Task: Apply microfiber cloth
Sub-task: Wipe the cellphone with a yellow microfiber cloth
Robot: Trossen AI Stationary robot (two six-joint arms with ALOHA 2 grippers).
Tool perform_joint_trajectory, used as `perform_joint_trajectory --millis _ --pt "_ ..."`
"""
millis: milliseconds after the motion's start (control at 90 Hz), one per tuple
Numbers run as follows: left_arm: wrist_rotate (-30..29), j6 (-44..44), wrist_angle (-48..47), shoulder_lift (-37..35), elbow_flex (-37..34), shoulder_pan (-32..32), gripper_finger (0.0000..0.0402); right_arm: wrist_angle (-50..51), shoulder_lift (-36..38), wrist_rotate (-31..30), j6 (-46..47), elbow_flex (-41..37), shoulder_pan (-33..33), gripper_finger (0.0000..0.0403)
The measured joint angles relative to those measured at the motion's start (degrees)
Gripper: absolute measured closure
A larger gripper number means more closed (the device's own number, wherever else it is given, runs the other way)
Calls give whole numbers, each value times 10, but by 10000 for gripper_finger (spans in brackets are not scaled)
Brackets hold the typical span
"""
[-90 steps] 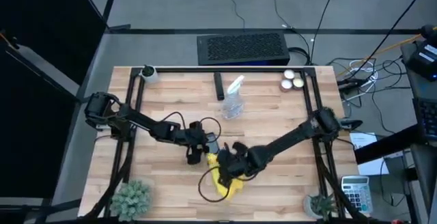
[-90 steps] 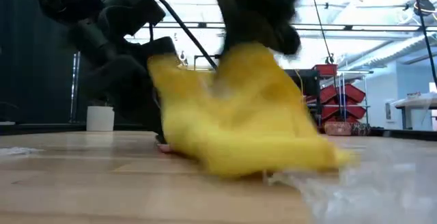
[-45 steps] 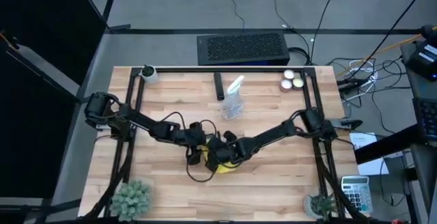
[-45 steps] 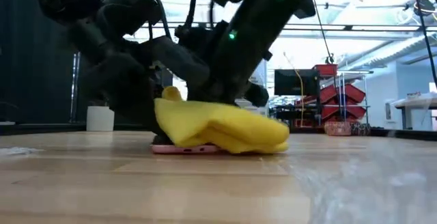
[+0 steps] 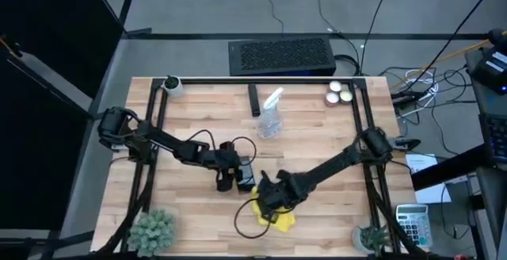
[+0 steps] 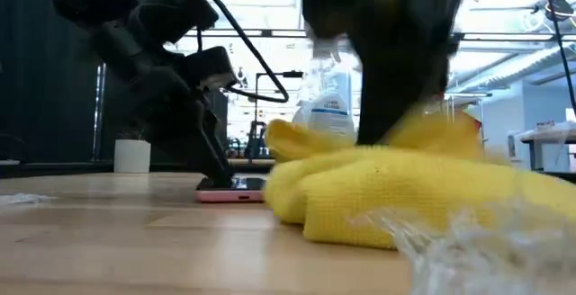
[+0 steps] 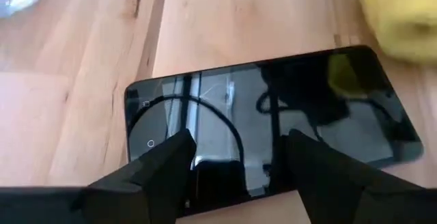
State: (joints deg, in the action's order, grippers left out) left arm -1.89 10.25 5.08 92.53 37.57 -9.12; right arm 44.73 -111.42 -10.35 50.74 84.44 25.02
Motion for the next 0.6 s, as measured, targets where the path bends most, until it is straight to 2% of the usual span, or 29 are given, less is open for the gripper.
perform_joint_trajectory --millis 211,311,489,600 --pt "4 -13 -117 -123 17 -15 175 142 90 -96 27 -1 5 396" --pt "-8 -13 -165 -178 17 -15 175 185 115 -116 28 1 -11 378" --pt "-21 -1 -232 -234 18 -15 175 247 123 -114 39 0 -61 306" --pt "-28 8 -257 -240 18 -18 175 240 122 -77 -14 0 -86 249"
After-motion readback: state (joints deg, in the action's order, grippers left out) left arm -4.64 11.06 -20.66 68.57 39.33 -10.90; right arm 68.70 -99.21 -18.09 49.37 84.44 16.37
